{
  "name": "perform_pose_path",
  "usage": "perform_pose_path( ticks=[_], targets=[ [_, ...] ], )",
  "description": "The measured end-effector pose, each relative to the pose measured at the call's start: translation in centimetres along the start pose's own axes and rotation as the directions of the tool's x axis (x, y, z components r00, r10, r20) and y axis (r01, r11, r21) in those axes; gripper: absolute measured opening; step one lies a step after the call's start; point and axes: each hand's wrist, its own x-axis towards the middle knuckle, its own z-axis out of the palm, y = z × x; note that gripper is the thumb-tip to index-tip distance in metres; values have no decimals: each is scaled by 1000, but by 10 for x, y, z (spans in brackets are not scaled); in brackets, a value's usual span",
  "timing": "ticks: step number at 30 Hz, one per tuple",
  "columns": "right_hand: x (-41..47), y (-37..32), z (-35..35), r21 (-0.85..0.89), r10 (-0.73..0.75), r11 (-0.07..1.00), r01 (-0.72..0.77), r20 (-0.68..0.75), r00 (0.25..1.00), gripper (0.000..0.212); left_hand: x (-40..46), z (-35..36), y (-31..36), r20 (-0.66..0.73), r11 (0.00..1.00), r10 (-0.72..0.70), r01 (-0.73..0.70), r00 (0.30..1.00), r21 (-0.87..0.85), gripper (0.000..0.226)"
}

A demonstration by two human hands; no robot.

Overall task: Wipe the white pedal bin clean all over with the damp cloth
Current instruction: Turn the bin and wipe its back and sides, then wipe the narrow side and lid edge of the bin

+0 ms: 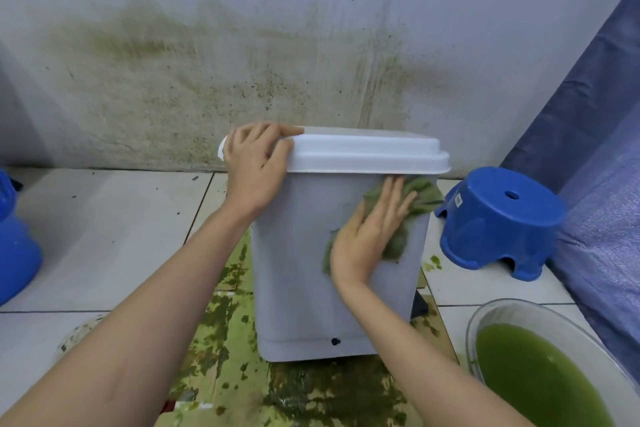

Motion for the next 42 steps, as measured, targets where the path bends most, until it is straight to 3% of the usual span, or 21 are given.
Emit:
perform_pose_path(
  ticks=[2, 4, 5, 8, 9, 10, 12, 15, 17, 20, 23, 29, 31, 34, 36, 38, 40, 42],
  targets=[
    [-26, -21, 23, 29, -137, 990, 135, 100, 985, 60, 2, -2, -4, 72, 1000, 2, -3, 997, 5, 40],
    [-57, -27, 32, 58, -314, 949, 309, 242, 918, 66, 0, -6, -5, 127, 998, 40, -45, 991, 44, 30],
    [-72, -23, 28, 112, -409, 911, 396, 363, 837, 67, -4, -10, -3, 133, 997, 54, -60, 990, 42, 29],
    [-90, 10, -5, 269, -606, 748, 607, 651, 458, 52, -23, -31, 16, 191, 1000, -10, 16, 982, -27, 44],
    [-90, 20, -17, 287, -608, 719, 633, 702, 372, 44, -30, -37, 20, 229, 999, -19, 27, 973, -32, 44],
    [-91, 28, -30, 290, -584, 724, 626, 741, 331, 38, -35, -43, 21, 271, 999, -13, 23, 962, -32, 45],
    [-96, 35, -53, 233, -453, 838, 493, 800, 392, 38, -42, -55, 22, 345, 1000, 15, -9, 939, -18, 48],
    [-102, 24, -93, 7, -79, 993, 117, 784, 616, 54, -53, -72, 31, 442, 999, -11, -8, 897, 41, 41],
    [-96, 8, -121, -75, 145, 989, -130, 694, 705, 61, -60, -84, 39, 498, 995, -12, -40, 867, 93, 38],
    [-78, -20, -154, -26, 368, 904, -426, 555, 746, 58, -65, -98, 48, 579, 985, -41, -63, 815, 160, 35],
    [-59, -57, -176, 89, 481, 825, -558, 408, 776, 50, -69, -107, 54, 647, 974, -59, -98, 760, 204, 38],
    [-10, -157, -176, 385, 241, 860, -334, 270, 932, 37, -85, -114, 60, 662, 962, -44, -147, 748, 229, 41],
    [10, -177, -158, 399, 143, 888, -231, 238, 961, 35, -91, -113, 63, 666, 952, -47, -168, 745, 255, 45],
    [29, -168, -121, 215, 12, 972, -91, 343, 939, 39, -88, -116, 64, 669, 964, -101, -93, 737, 249, 51],
    [29, -144, -100, -136, 43, 990, 42, 568, 822, 45, -81, -120, 58, 628, 989, -110, 20, 770, 148, 52],
    [27, -127, -93, -414, 157, 886, 211, 694, 703, 48, -70, -120, 54, 586, 990, -107, 30, 803, 138, 50],
    [22, -126, -100, -442, 162, 869, 223, 680, 715, 51, -59, -114, 54, 568, 964, -118, -44, 815, 264, 46],
    [5, -132, -114, -345, 170, 937, 51, 579, 797, 53, -43, -105, 54, 536, 940, -124, -74, 835, 332, 47]
  ],
)
